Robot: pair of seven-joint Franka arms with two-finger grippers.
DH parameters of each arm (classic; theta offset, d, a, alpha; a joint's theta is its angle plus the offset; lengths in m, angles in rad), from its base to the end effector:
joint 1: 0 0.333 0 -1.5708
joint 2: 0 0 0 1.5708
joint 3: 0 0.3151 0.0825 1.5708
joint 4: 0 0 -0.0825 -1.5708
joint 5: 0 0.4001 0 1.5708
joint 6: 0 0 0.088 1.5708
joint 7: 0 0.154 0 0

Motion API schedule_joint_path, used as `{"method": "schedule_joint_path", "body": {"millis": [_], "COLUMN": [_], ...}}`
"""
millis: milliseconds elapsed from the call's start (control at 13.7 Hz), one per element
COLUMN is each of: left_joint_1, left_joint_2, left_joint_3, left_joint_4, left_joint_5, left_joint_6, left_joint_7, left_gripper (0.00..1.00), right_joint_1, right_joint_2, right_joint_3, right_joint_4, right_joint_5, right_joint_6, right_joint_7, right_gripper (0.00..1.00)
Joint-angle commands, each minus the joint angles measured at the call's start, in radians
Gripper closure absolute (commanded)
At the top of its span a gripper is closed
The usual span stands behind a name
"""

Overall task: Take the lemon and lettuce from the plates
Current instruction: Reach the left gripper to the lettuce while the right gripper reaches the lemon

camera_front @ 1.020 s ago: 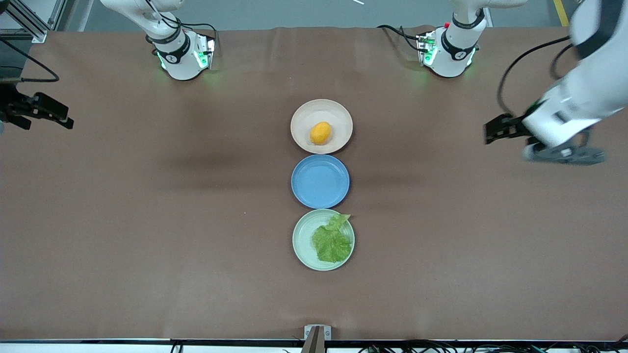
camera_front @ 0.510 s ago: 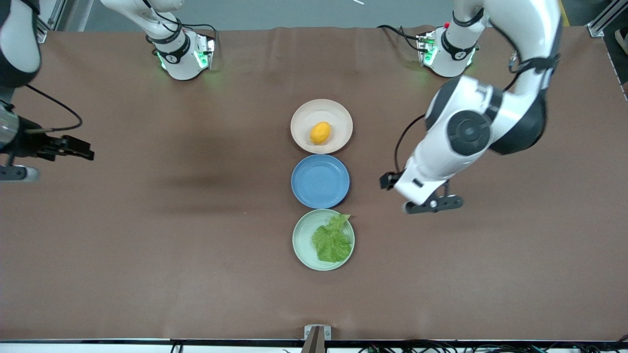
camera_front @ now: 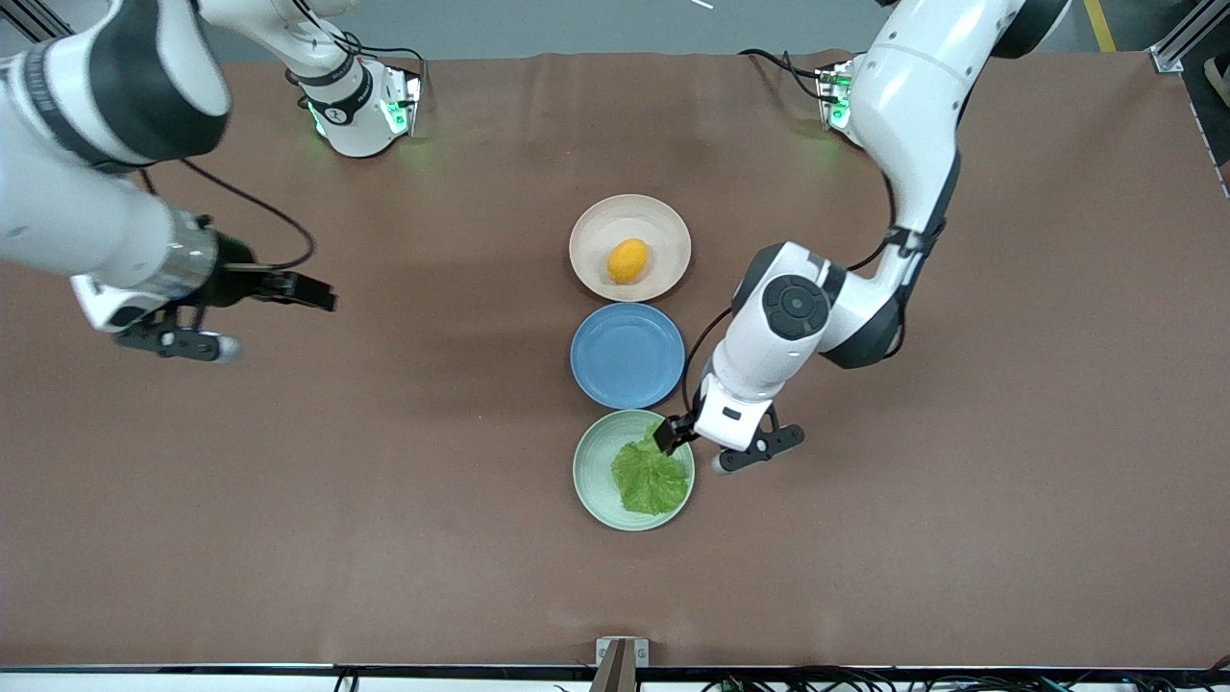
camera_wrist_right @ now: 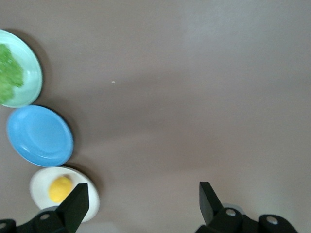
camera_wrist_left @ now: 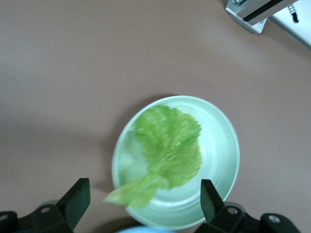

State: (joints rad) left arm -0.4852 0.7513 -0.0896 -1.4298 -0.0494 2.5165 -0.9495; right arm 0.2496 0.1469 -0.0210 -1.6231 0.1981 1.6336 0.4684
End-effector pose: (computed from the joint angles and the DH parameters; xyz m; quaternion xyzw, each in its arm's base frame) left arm 0.6648 -0.4167 0.2307 0.9606 0.2170 0.0898 0.1489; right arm 0.5806 0.1656 0.4726 -0.9843 0.1316 0.0967 0.0676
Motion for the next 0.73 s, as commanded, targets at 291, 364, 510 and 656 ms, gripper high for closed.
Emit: {"method": "schedule_joint_path", "body": {"millis": [291,364,510,656], "left_joint_1": [-0.029,-0.029,-0.027,-0.027], "left_joint_2": [0.117,0.125,0.132,0.143], "left_joint_3": [0.007,0.007,0.007,0.007], "left_joint_4": [0.04,0.042,0.04,0.04], "left_joint_5": [-0.017,-0.017,-0.017,-0.017], "left_joint_6": [0.128,0.157,0.203,0.226], "left_joint_7": [-0.063,-0.063,-0.064,-0.066], "left_gripper": [0.07,0.13,0.23,0.28], "right_joint_1": [0.396,0.46,0.564,0.652], "right_joint_2": [0.003,0.029,0.112,0.212], "right_joint_3": [-0.011,-0.011,-0.01,-0.011], "right_joint_4": [-0.24,-0.254,-0.251,-0.238], "right_joint_5": [-0.022,-0.041,-0.119,-0.166], "right_joint_6": [0.358,0.402,0.475,0.576], "right_joint_7": [0.564,0.64,0.821,0.951], "right_gripper": [0.0,0.0,0.0,0.0]}}
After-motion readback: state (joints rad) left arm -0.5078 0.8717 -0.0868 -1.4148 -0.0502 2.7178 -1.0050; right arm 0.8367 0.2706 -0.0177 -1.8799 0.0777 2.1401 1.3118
